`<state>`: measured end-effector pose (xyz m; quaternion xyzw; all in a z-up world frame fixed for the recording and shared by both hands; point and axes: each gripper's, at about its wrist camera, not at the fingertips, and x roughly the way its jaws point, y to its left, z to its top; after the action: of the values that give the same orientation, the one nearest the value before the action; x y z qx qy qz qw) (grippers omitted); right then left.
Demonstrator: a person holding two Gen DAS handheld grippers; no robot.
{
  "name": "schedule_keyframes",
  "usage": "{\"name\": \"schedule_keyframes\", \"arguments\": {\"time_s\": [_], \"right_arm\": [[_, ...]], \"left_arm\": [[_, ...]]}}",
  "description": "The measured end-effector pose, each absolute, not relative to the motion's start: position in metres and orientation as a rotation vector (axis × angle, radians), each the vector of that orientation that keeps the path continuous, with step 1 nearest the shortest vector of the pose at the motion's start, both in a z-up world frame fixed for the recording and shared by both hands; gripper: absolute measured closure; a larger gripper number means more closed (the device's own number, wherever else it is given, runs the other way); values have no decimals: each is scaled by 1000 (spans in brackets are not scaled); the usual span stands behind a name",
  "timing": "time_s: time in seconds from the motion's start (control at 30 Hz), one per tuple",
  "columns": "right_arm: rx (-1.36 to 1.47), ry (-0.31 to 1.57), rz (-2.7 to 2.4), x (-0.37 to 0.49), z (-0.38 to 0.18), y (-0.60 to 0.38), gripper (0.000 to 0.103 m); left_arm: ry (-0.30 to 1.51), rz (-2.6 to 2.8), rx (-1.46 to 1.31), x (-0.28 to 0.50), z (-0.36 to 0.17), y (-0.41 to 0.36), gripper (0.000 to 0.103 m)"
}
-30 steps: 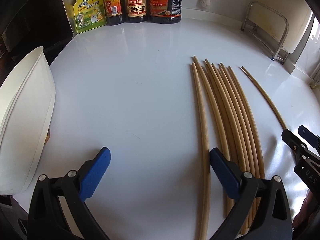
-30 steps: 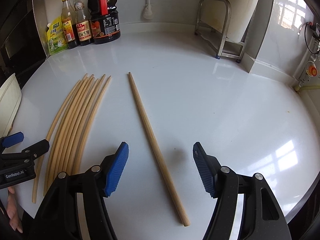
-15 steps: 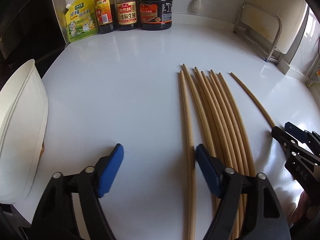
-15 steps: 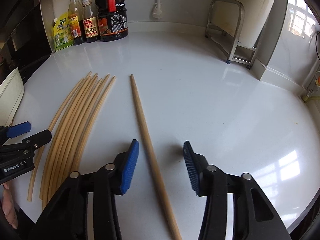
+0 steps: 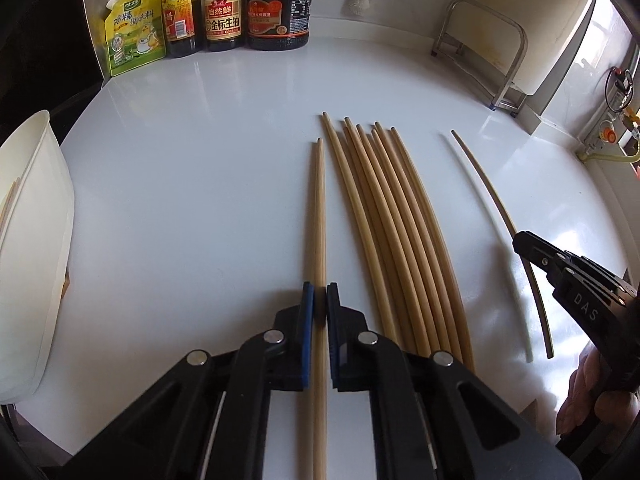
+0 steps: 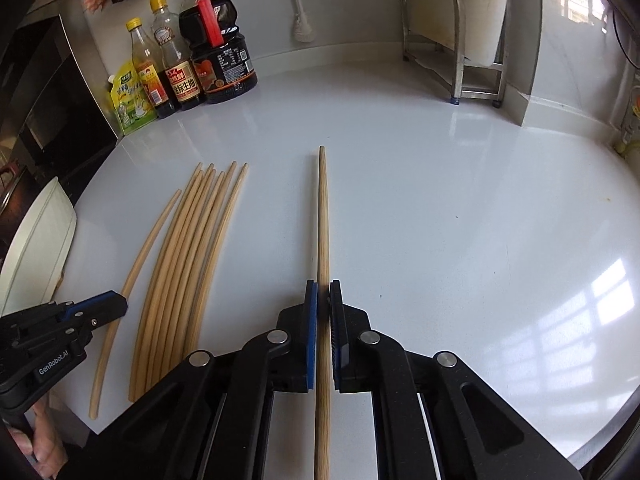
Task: Organize utensils
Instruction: 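Carry the held chopstick with the right tool over the basin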
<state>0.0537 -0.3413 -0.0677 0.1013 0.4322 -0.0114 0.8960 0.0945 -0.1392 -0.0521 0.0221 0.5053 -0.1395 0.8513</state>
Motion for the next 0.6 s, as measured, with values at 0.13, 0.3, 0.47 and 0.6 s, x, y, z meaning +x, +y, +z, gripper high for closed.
{"name": "schedule_keyframes", "arguments": {"time_s": [0.13,0.3,0.47,0.6], "right_arm": [[275,880,-32,40,-63,-338,97],[305,866,-26,27,-57,-325,97],[310,854,-11,21,-49,-307,97],[305,835,6,20,-38,-289,97]], "left_arm": [[1063,-323,49,89,-47,-135,96],[1060,-343,43,81,-39,-126,96],[1033,-363,25,71,-24,-113,96],[994,-366,11,64,-7,-97,96]]}}
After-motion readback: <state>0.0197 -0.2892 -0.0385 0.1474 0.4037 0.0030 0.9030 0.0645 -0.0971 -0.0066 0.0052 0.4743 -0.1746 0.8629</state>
